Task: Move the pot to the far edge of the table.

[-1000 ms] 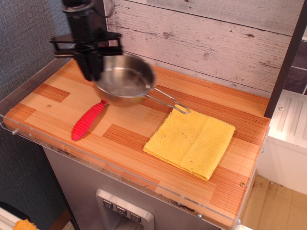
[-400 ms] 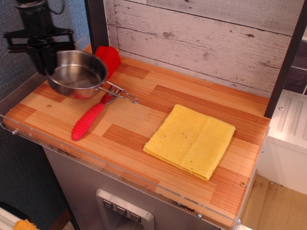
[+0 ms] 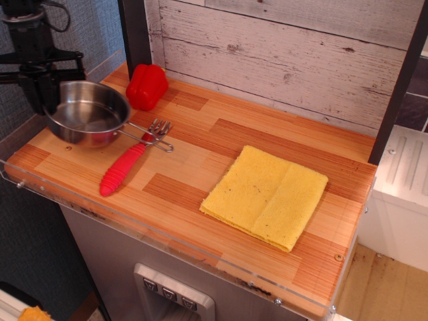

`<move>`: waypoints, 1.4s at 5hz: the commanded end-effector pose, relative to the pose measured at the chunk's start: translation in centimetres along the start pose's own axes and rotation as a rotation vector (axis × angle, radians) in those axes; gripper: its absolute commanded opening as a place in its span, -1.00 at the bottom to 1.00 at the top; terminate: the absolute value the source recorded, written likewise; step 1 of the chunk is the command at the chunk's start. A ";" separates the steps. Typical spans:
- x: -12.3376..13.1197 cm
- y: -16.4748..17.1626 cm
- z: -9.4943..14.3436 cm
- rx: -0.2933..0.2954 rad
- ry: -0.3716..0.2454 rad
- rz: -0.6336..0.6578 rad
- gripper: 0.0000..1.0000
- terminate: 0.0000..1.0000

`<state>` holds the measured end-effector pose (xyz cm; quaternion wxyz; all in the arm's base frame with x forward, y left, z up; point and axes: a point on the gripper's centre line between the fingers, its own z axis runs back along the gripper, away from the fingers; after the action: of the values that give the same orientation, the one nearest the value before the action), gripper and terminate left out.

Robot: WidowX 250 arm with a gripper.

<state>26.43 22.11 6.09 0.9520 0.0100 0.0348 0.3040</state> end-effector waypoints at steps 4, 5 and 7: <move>-0.5 1.7 0.9 0.028 -0.037 0.049 1.00 -1.00; -0.9 0.7 2.8 0.010 -0.073 0.047 1.00 -1.00; -3.0 -5.3 8.9 0.004 -0.171 -0.006 1.00 -1.00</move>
<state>28.79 15.95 12.71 0.9544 0.0312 -0.0211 0.2960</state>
